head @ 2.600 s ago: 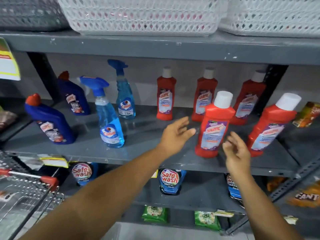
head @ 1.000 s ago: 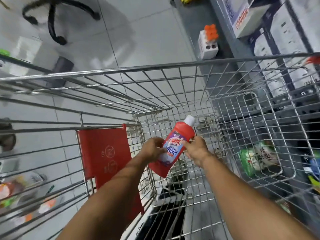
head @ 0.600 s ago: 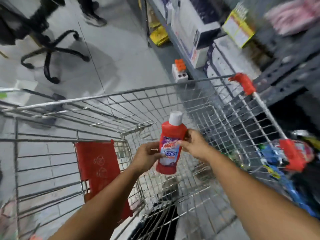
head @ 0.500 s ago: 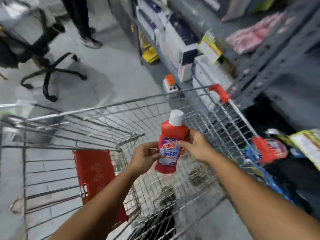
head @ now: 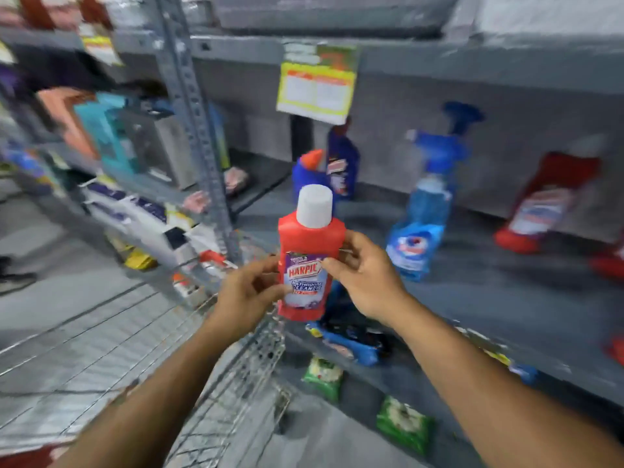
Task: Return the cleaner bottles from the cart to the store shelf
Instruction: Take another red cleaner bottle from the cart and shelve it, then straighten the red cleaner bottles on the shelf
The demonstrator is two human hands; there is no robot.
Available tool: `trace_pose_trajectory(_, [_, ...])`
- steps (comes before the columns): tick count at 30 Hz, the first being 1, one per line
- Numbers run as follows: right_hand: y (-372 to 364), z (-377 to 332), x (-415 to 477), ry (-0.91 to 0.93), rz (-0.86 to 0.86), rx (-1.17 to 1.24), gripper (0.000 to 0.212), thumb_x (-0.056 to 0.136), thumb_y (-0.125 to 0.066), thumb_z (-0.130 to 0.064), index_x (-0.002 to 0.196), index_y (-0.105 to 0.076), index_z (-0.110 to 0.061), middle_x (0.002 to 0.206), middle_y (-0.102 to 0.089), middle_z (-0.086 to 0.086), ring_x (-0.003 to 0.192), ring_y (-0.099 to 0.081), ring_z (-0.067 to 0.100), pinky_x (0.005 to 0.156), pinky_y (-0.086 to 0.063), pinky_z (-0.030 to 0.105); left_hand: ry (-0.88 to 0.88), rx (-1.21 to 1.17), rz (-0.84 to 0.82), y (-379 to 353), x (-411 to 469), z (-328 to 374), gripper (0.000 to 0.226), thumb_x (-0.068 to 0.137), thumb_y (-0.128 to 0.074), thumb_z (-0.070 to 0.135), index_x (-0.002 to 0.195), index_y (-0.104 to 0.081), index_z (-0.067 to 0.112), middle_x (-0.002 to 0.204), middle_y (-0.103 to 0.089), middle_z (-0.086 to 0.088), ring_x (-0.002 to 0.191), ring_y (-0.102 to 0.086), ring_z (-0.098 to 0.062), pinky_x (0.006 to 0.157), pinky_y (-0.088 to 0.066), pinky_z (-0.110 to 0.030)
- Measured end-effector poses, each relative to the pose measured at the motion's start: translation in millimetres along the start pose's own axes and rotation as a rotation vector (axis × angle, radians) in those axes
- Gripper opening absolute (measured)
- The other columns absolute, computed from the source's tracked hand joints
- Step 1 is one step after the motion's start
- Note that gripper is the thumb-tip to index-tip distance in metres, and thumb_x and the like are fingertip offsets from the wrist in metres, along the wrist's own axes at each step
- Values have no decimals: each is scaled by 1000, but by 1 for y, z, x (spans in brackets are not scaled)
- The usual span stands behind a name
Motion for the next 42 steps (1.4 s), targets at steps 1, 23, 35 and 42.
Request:
trace_pose_trajectory(1, [31,-6,-13,12,55,-17,39,82,-62,2,97,-58,-34,93,-69,-20,86,-64,-8,75,-49,10,-13,-12,-35,-31,6,7,36,78,-65,-9,113,-62,3,100,-73,-12,91,-71,-12,78,-57,-22])
trace_pose_trajectory(23, [309,-19,-114,2,607,-347,38,88,-58,-16,123,-54,-29,115,-66,-11,103,-63,0,83,-52,20,-110,-184,-406,-343,80,52,45,82,-60,-8,115,-56,23,106,-65,4,86,-66,10,74,-53,-9])
trace_pose_trajectory(35, [304,-6,-197,-40,945,-154,33,85,-62,-8,114,-58,-24,103,-67,-8,91,-66,0,81,-54,17,-548,149,-176,-306,32,38,22,81,-66,25,101,-57,23,105,-51,10,105,-51,0,92,-44,-20])
trace_pose_trajectory(42, [426,-15,-368,-45,1451,-348,23,81,-64,3,102,-61,-6,91,-65,9,73,-62,0,71,-51,16,-761,142,-709,-433,-66,68,30,85,-59,33,115,-60,34,124,-58,20,115,-51,10,100,-41,-13])
Point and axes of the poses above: each hand's wrist, its own x-axis towards the middle knuckle, its own y-axis out of the back of the hand, z = x × y, the point moved 7 cm from there along x, towards the middle knuckle
